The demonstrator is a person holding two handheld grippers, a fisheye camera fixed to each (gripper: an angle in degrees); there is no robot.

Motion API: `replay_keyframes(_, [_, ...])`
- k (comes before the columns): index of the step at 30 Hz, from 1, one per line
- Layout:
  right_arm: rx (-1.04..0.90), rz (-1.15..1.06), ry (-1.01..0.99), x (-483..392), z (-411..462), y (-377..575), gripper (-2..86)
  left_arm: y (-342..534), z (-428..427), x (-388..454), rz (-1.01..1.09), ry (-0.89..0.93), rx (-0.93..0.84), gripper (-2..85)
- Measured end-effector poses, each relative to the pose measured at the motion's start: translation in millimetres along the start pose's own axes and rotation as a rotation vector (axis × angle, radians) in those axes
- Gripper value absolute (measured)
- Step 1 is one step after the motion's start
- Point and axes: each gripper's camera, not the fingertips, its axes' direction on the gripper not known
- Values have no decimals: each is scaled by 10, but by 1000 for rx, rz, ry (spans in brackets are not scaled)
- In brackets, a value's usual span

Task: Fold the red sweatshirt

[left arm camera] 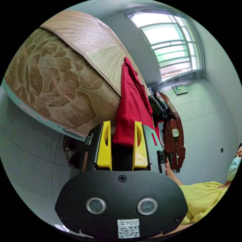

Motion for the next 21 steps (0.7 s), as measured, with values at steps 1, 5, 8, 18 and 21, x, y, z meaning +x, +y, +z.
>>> replay_keyframes(1, [11, 15, -20, 75, -3, -17, 129, -13, 36, -56, -15, 6, -8, 130])
replay_keyframes(5, [42, 55, 24, 231, -90, -99, 141, -43, 83, -192, -72, 55, 13, 133])
replay_keyframes(8, [66, 60, 40, 374, -221, -104, 155, -60, 81, -215, -77, 66, 16, 128])
replay_keyframes(18, [-35, 89, -275, 755, 47, -283, 59, -158, 32, -236, -101, 139, 10, 62])
replay_keyframes(21, [73, -36, -185, 391, -468, -369, 41, -250, -414, 157, -3, 62, 62, 35])
